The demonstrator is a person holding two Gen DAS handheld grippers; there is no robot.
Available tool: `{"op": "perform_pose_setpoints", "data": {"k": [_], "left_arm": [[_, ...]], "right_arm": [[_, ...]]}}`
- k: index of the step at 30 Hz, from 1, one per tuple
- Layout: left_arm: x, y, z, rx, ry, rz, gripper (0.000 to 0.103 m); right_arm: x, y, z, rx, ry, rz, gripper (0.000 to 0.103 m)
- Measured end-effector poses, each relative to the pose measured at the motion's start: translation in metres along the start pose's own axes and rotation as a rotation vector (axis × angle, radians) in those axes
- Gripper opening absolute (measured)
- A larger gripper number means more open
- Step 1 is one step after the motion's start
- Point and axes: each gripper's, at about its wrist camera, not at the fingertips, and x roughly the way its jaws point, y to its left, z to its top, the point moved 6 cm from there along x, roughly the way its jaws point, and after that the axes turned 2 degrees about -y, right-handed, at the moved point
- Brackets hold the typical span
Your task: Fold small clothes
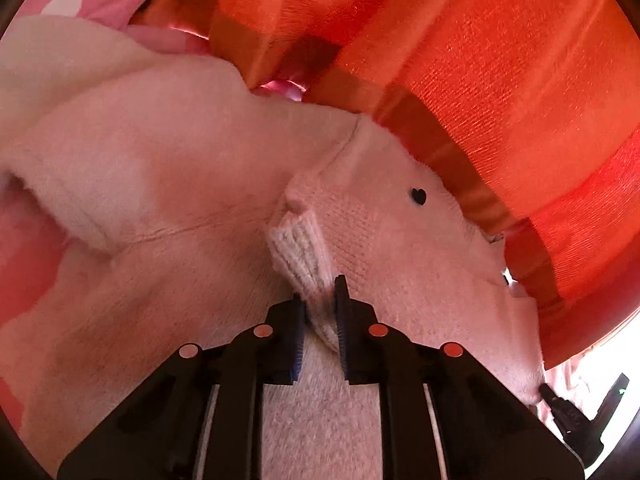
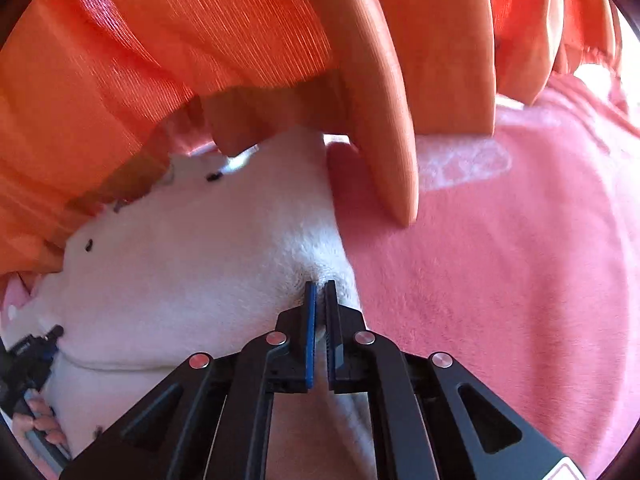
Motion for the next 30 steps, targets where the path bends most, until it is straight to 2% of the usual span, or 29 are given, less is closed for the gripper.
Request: {"op": "perform_pose_setpoints", "data": {"k": [2,3,4,5,7,8,10,12,16,18,20,22,23,24,25,26,28,30], "left_arm": [[-0.015,0.006,0.005,-0.028,-0.011,0.002,0.02],[-0.029,0.014,0.012,-0.056,-0.033,0.001,0.023],[-0.041,0.022,0.019,-0.076,-0.053,0.007,0.036],[-0.055,0.032,0.026,-0.099,-0.08,0.017,0.053],[-0.086,0.065,0.042,-0.145,-0.147,0.071,0.072],[-0.099,0.083,0.049,-0.156,-0.171,0.112,0.077],[-0.12,0.133,0.063,-0.187,-0.193,0.22,0.078],[-0.139,0.195,0.078,-0.269,-0.207,0.315,0.078],[-0.163,0.278,0.099,-0.422,-0.253,0.39,0.078],[-0.161,0.308,0.108,-0.484,-0.246,0.39,0.077],[-0.154,0.325,0.112,-0.531,-0.237,0.369,0.07],[-0.152,0.329,0.12,-0.518,-0.268,0.406,0.068],[-0.152,0.33,0.123,-0.501,-0.268,0.431,0.044],[-0.146,0.323,0.13,-0.457,-0.256,0.385,0.015],[-0.141,0.318,0.133,-0.45,-0.232,0.336,0.007],[-0.142,0.311,0.136,-0.456,-0.239,0.315,0.007],[-0.155,0.28,0.146,-0.399,-0.297,0.272,0.007],[-0.164,0.219,0.154,-0.267,-0.329,0.213,0.007]], "right_arm": [[-0.03,0.017,-0.003,-0.035,-0.033,0.025,0.012],[-0.046,0.027,-0.009,-0.068,-0.04,0.029,0.012],[-0.056,0.032,-0.015,-0.093,-0.04,0.027,0.013],[-0.067,0.044,-0.025,-0.129,-0.028,0.017,0.017],[-0.083,0.061,-0.043,-0.162,0.003,0.047,0.025],[-0.091,0.074,-0.057,-0.173,0.017,0.095,0.031],[-0.096,0.096,-0.076,-0.216,0.037,0.143,0.04],[-0.093,0.122,-0.096,-0.309,0.052,0.157,0.041],[-0.082,0.155,-0.124,-0.454,0.056,0.146,0.041],[-0.075,0.16,-0.138,-0.473,0.096,0.162,0.041],[-0.067,0.163,-0.147,-0.49,0.124,0.156,0.041],[-0.061,0.164,-0.151,-0.502,0.137,0.141,0.041],[-0.06,0.164,-0.15,-0.501,0.138,0.14,0.041],[-0.062,0.164,-0.151,-0.498,0.135,0.141,0.041],[-0.062,0.164,-0.15,-0.493,0.131,0.14,0.041],[-0.063,0.163,-0.147,-0.484,0.123,0.139,0.042],[-0.065,0.162,-0.144,-0.467,0.118,0.142,0.044],[-0.068,0.159,-0.14,-0.442,0.111,0.151,0.044]]}}
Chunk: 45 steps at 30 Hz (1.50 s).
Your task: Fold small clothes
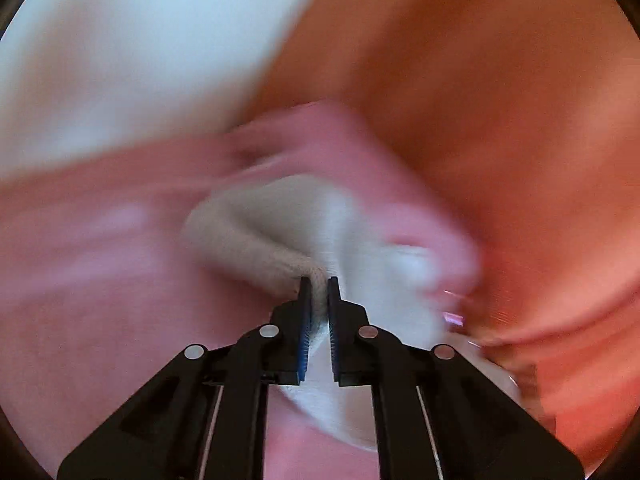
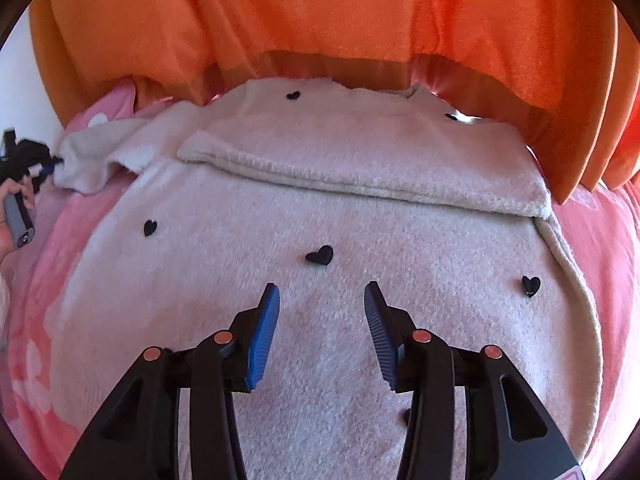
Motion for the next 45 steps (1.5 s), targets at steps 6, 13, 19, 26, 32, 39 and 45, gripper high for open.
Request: {"op": "perform_pose_setpoints", "data": {"k": [6,13,19,26,32,39,45], "left_arm": [[-0.075,-0.208,-0.07,0.33,0.023,-0.367,0.001],[-0.065,-0.307,-0.27,0.493,0.32,-0.485,0.015],[-0.032,-0.206,-0.316,0.341,0.437,-0.232,0.027],[-0.051,-0.1,-0.267,0.189,0.359,0.003,0.043],[-0.044,-0.104,-0.258,0.131,0.382,-0.008,0.046],[-0.037,-0.105,-0.257,0.077,0.401,-0.021,0.046],[-0.037,-0.103,-0.256,0.043,0.414,-0.032,0.046]], "right_arm": [[-0.013,-0.018,0.013,0.062,-0.045,-0.001,0.044],[-0.002,-0.068,0.02,0.149,-0.032,-0.1,0.048],[0.005,-0.11,0.025,0.333,0.004,-0.033,0.051],[0.018,-0.06,0.045,0.251,-0.006,0.087,0.052],[0.066,0.01,0.077,0.223,0.048,0.226,0.052],[0.101,0.059,0.119,0.15,0.097,0.224,0.006],[-0.018,-0.004,0.19,0.168,-0.261,0.191,0.005]]}}
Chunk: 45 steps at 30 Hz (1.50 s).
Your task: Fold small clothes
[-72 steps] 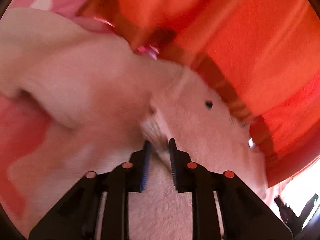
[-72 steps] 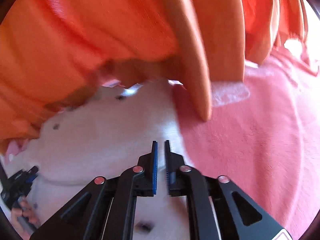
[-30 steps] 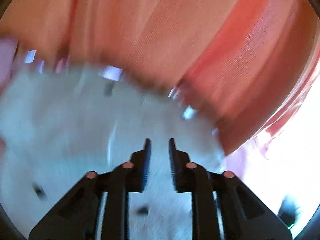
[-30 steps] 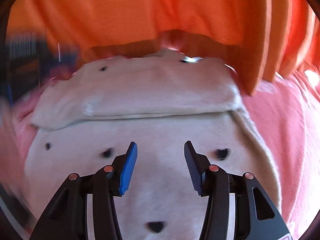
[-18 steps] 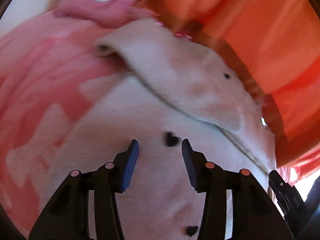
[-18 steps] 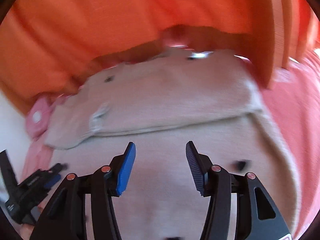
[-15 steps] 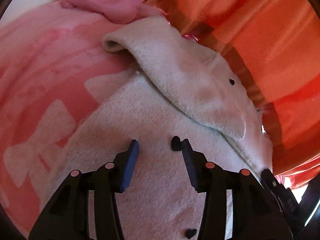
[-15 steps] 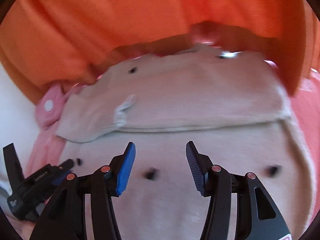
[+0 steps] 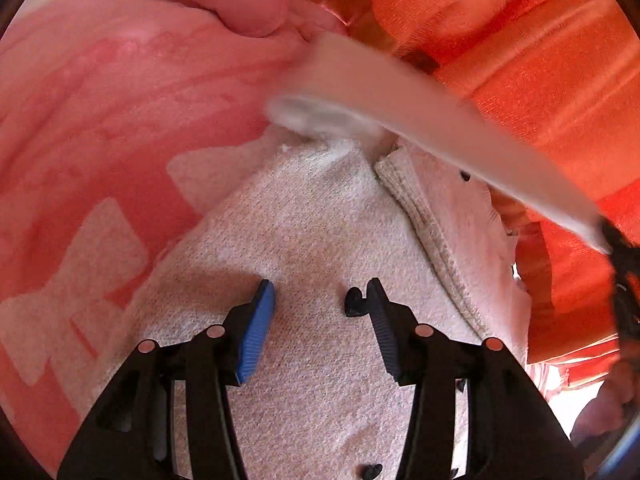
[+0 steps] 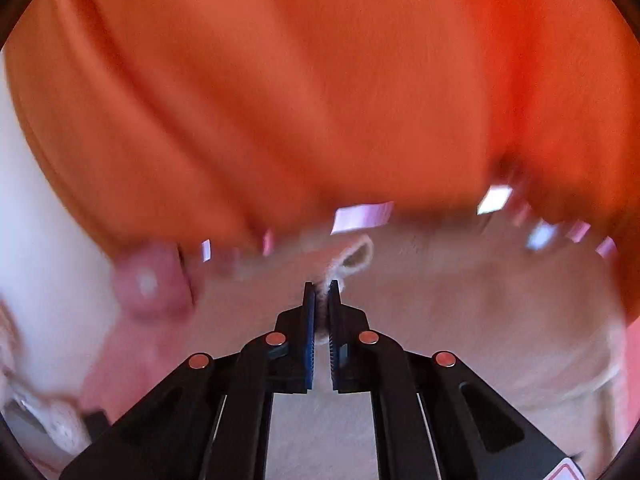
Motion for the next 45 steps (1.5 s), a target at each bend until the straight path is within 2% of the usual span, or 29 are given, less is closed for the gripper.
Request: {"op": "perform_pose_setpoints", "data": {"k": [1,2,4,5,6,7,9,11,13,15,18,19,20,22,23,25,27,28,30,33,34,35,37,39,42,44,45], "left_arm": [[0.0,-0.001,0.0,-0.001,0.0,0.0,0.046],[0.001,-0.002,0.001,-0.001,-0.001,-0.002,0.047],[0.003,-0.007,0.004,-0.002,-0.001,-0.019,0.05],[0.005,-0.012,0.006,-0.006,-0.001,-0.044,0.054],[0.008,-0.019,0.012,-0.02,0.0,-0.101,0.055],[0.012,-0.025,0.016,-0.029,0.003,-0.134,0.056],[0.023,-0.04,0.027,-0.027,0.013,-0.21,0.059],[0.035,-0.047,0.031,-0.009,0.032,-0.219,0.065],[0.05,-0.042,0.032,0.015,0.027,-0.183,0.065],[0.054,-0.038,0.038,0.003,0.004,-0.201,0.061],[0.054,-0.031,0.058,-0.014,-0.031,-0.182,0.043],[0.053,-0.029,0.064,-0.007,-0.045,-0.174,0.023],[0.054,-0.025,0.069,0.002,-0.056,-0.156,0.009],[0.061,-0.017,0.072,-0.004,-0.042,-0.148,0.008],[0.065,-0.013,0.07,-0.021,-0.033,-0.156,0.007],[0.068,-0.014,0.072,-0.014,-0.043,-0.152,0.007],[0.067,-0.019,0.072,0.028,-0.057,-0.118,0.007],[0.067,-0.02,0.07,0.037,-0.06,-0.111,0.007],[0.068,-0.02,0.068,0.047,-0.064,-0.103,0.007],[0.067,-0.016,0.067,0.047,-0.059,-0.097,0.007],[0.067,-0.016,0.067,0.042,-0.058,-0.097,0.007],[0.067,-0.015,0.066,0.039,-0.058,-0.098,0.007],[0.067,-0.015,0.065,0.046,-0.061,-0.092,0.007],[0.068,-0.016,0.064,0.064,-0.066,-0.081,0.007],[0.068,-0.017,0.064,0.081,-0.07,-0.071,0.007],[0.069,-0.016,0.064,0.086,-0.07,-0.068,0.008],[0.069,-0.017,0.064,0.097,-0.07,-0.063,0.008]], "right_arm": [[-0.008,-0.03,0.006,-0.004,-0.016,-0.096,0.005],[-0.006,-0.05,0.005,-0.001,-0.004,-0.156,0.005],[0.008,-0.105,-0.011,0.025,0.066,-0.279,0.005],[0.023,-0.137,-0.03,0.044,0.137,-0.342,0.005],[0.032,-0.156,-0.044,0.06,0.188,-0.367,0.005],[0.041,-0.172,-0.06,0.08,0.234,-0.369,0.005],[0.045,-0.182,-0.076,0.099,0.244,-0.346,0.005],[0.046,-0.181,-0.082,0.104,0.221,-0.318,0.006],[0.047,-0.18,-0.082,0.121,0.203,-0.294,0.006],[0.044,-0.178,-0.076,0.13,0.176,-0.268,0.006],[0.029,-0.174,-0.053,0.147,0.085,-0.167,0.006],[0.019,-0.173,-0.047,0.15,0.055,-0.142,0.006],[0.019,-0.18,-0.049,0.133,0.045,-0.152,0.006],[0.043,-0.199,-0.07,0.093,0.159,-0.252,0.005],[0.063,-0.209,-0.088,0.086,0.252,-0.296,0.005],[0.052,-0.203,-0.085,0.089,0.195,-0.274,0.005],[0.037,-0.194,-0.078,0.143,0.13,-0.201,0.005],[0.036,-0.194,-0.079,0.142,0.122,-0.205,0.005],[0.057,-0.208,-0.099,0.12,0.225,-0.271,0.004],[0.041,-0.203,-0.086,0.104,0.185,-0.293,0.005],[0.034,-0.199,-0.078,0.097,0.16,-0.326,0.005],[0.025,-0.193,-0.068,0.08,0.116,-0.354,0.008],[0.022,-0.183,-0.053,0.074,0.072,-0.338,0.015],[0.04,-0.173,-0.043,0.073,0.102,-0.291,0.015],[0.085,-0.172,-0.047,0.036,0.178,-0.252,0.015],[0.12,-0.19,-0.065,0.015,0.268,-0.306,0.003],[0.118,-0.19,-0.061,0.005,0.226,-0.31,0.003]]}}
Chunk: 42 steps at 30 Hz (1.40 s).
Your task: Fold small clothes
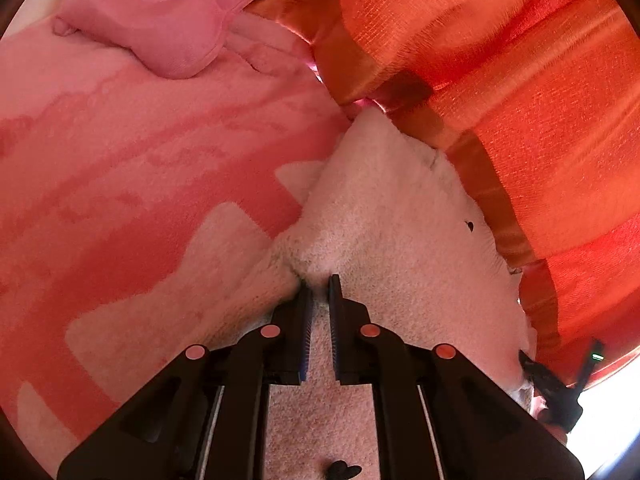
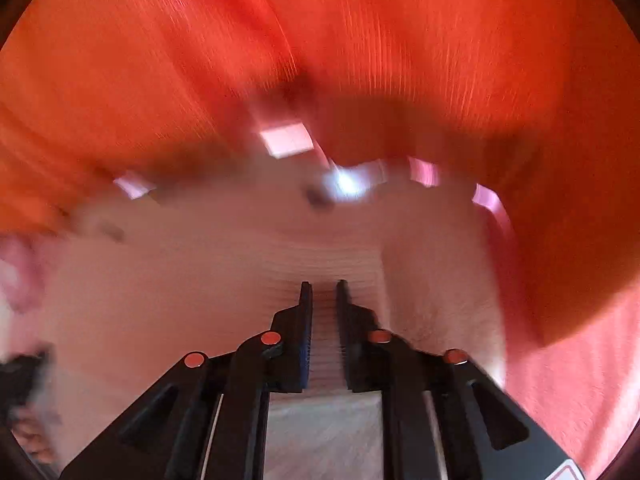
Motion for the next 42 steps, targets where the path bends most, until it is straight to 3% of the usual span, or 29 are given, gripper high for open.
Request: {"op": "perform_pose_setpoints", "data": {"k": [3,6,7,8,9,10,13,16,19,22,25,27,30,33,34,36,37,39,42], "left_arm": [[-0.002,-0.002,0.0,0.022,-0.002,0.015,0.008],[-0.013,-0.004,-0.004,0.011,0.022,0.009,0.007],[-0.019,-0.004,-0.007,0.003,0.035,-0.001,0.01],[-0.027,-0.002,-0.012,-0.009,0.051,-0.012,0.02],[-0.041,0.005,-0.022,-0.029,0.069,-0.017,0.028],[-0.051,0.01,-0.031,-0.04,0.079,-0.008,0.043],[-0.085,0.025,-0.057,-0.027,0.162,0.001,0.05],[-0.125,0.045,-0.086,0.003,0.174,0.009,0.07],[-0.154,0.063,-0.12,0.06,0.192,0.01,0.07],[-0.177,0.073,-0.142,0.092,0.194,0.071,0.075],[-0.198,0.086,-0.156,0.018,0.173,0.025,0.079],[-0.198,0.094,-0.16,-0.029,0.184,0.019,0.08],[-0.196,0.089,-0.159,-0.013,0.192,0.011,0.08],[-0.187,0.076,-0.164,0.012,0.234,-0.029,0.072],[-0.184,0.072,-0.166,0.018,0.25,-0.041,0.058],[-0.177,0.069,-0.167,0.028,0.273,-0.036,0.037],[-0.176,0.068,-0.168,0.021,0.289,-0.044,0.006],[-0.187,0.065,-0.165,-0.003,0.29,-0.066,0.007],[-0.23,0.051,-0.153,0.092,0.214,-0.086,0.006]], "right_arm": [[-0.023,0.001,0.005,0.067,0.001,-0.054,0.006],[-0.079,0.005,-0.015,0.029,-0.031,0.009,0.015],[-0.095,0.003,-0.025,0.01,-0.028,0.014,0.023],[-0.117,-0.003,-0.042,-0.009,-0.017,0.015,0.035],[-0.139,-0.014,-0.065,-0.015,0.009,0.009,0.042],[-0.15,-0.021,-0.077,-0.012,0.023,0.007,0.047],[-0.192,-0.054,-0.14,0.037,0.132,0.036,0.054],[-0.218,-0.077,-0.21,0.088,0.285,0.093,0.056],[-0.221,-0.072,-0.261,0.107,0.417,0.179,0.056],[-0.232,-0.062,-0.262,0.111,0.4,0.229,0.057],[-0.233,-0.047,-0.259,0.15,0.416,0.308,0.058],[-0.225,-0.039,-0.263,0.167,0.457,0.303,0.059],[-0.217,-0.032,-0.267,0.222,0.46,0.272,0.059],[-0.214,-0.025,-0.262,0.284,0.416,0.266,0.049],[-0.213,-0.024,-0.262,0.285,0.412,0.257,0.033],[-0.211,-0.018,-0.259,0.284,0.382,0.222,0.016],[-0.218,-0.02,-0.256,0.282,0.349,0.225,0.012],[-0.239,-0.021,-0.246,0.277,0.267,0.232,0.01],[-0.283,-0.021,-0.236,0.234,0.162,0.232,0.008]]}}
